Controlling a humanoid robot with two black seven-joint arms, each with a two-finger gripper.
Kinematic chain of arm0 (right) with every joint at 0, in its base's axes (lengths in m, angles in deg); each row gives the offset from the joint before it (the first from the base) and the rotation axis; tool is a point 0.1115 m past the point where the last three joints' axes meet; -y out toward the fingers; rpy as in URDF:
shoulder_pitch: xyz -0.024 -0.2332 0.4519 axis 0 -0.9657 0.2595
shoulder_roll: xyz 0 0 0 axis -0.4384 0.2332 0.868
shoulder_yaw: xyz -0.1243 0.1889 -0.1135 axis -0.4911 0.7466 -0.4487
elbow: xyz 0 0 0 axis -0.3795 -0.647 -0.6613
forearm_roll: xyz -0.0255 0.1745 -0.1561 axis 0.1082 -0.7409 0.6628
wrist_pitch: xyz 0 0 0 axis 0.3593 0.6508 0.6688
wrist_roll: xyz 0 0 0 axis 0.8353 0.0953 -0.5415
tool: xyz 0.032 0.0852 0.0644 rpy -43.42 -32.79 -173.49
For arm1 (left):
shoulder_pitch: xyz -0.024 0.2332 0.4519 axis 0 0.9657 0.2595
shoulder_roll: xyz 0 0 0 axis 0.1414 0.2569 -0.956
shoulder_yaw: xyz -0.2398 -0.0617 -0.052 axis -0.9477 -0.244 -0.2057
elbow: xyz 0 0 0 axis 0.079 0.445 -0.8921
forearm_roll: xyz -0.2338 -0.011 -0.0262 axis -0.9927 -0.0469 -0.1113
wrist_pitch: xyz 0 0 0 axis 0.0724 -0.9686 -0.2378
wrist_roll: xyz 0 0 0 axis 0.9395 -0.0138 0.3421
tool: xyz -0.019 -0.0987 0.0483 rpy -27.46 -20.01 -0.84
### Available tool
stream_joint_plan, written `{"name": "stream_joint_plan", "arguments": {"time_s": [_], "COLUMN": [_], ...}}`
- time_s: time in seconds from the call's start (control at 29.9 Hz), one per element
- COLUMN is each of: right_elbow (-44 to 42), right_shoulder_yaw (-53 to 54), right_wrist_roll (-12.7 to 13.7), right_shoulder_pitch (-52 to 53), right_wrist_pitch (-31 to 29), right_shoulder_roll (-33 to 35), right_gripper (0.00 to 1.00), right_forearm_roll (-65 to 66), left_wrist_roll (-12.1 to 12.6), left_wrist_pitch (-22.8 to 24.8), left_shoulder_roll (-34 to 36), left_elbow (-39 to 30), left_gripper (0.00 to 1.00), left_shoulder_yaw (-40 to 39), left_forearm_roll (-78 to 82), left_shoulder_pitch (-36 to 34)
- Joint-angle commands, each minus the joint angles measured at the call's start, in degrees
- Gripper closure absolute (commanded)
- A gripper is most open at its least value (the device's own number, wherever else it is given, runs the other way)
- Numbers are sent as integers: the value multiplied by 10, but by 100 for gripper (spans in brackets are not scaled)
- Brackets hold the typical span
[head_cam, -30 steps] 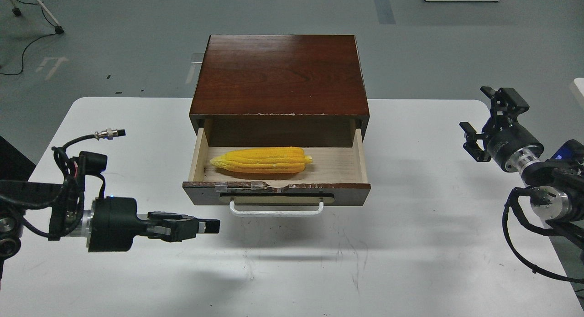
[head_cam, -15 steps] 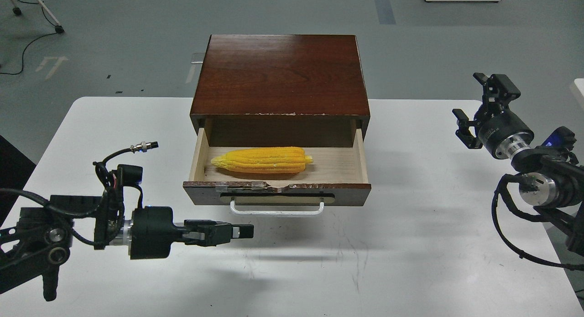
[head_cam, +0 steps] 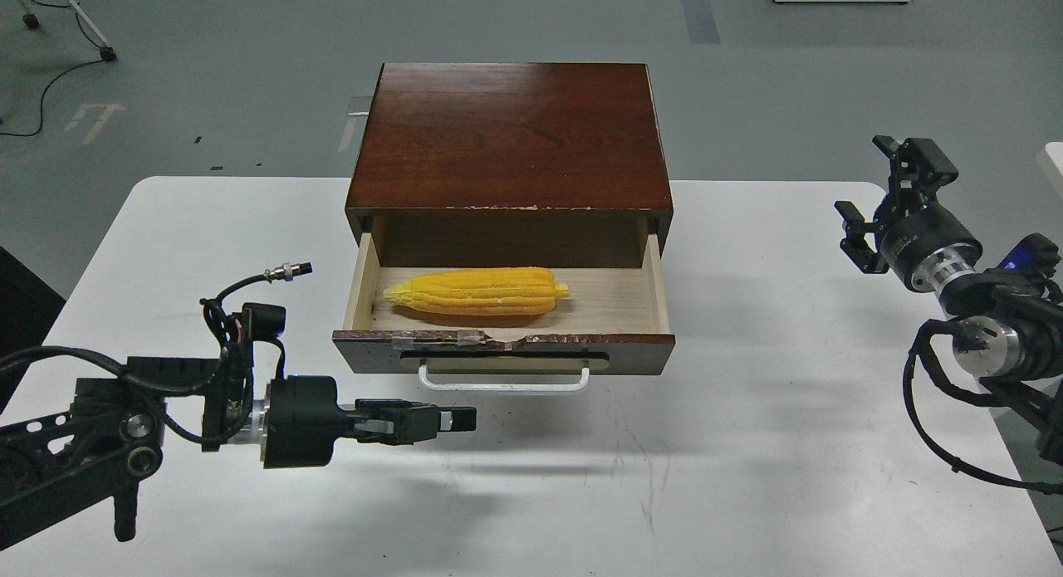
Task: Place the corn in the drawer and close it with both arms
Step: 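Push the drawer front with the left gripper toward the cabinet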
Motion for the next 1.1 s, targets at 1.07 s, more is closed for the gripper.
{"name": "stream_joint_plan", "arguments": {"time_s": [1.07], "right_elbow": [-7], "right_shoulder_yaw": [0], "right_wrist_roll": [0], "right_shoulder_pitch": [1], "right_wrist_pitch": [0], "right_shoulder_roll": [-2], "right_gripper": [3], "right_forearm_roll": [0], "left_wrist_roll": [0], "left_wrist_pitch": [-2], "left_shoulder_roll": [-44], "left_elbow": [45], "left_gripper": [96], "left_shoulder_yaw": [-8], "left_forearm_roll": [-1], "left_shoulder_pitch": [-6]}}
